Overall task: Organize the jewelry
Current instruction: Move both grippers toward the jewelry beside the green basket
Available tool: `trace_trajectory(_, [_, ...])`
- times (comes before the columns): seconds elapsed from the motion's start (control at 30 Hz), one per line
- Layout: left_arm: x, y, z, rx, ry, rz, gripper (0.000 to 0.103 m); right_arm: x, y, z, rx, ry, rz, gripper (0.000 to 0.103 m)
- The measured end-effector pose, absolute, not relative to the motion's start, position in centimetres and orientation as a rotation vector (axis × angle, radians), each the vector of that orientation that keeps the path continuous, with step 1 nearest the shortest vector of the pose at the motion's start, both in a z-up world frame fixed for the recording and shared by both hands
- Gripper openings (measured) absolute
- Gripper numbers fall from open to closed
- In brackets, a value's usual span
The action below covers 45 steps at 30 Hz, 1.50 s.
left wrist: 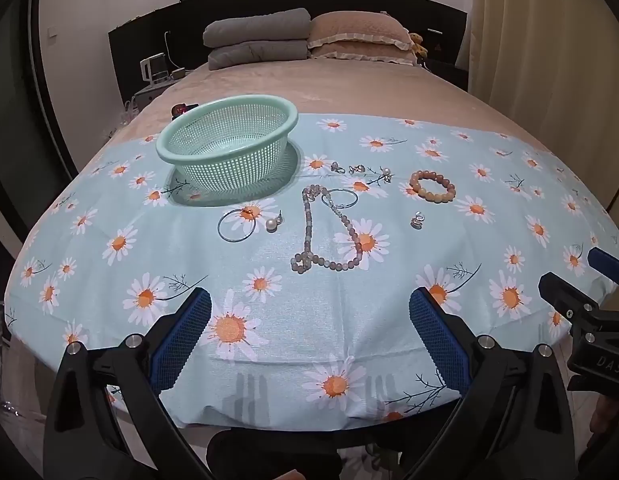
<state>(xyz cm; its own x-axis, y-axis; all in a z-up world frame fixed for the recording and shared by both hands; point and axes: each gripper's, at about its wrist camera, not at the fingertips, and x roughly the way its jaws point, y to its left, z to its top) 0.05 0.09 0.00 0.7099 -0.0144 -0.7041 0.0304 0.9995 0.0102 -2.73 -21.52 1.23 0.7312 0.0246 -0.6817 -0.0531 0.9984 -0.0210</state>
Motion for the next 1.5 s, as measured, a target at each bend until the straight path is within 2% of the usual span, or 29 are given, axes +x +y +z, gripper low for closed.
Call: trace_trajectory(1.5, [0.09, 0.54, -0.37, 0.018, 0.808, -0.006, 0.097, -3.02, -21.18, 1.38, -0.072, 0.759, 0.05, 0.095])
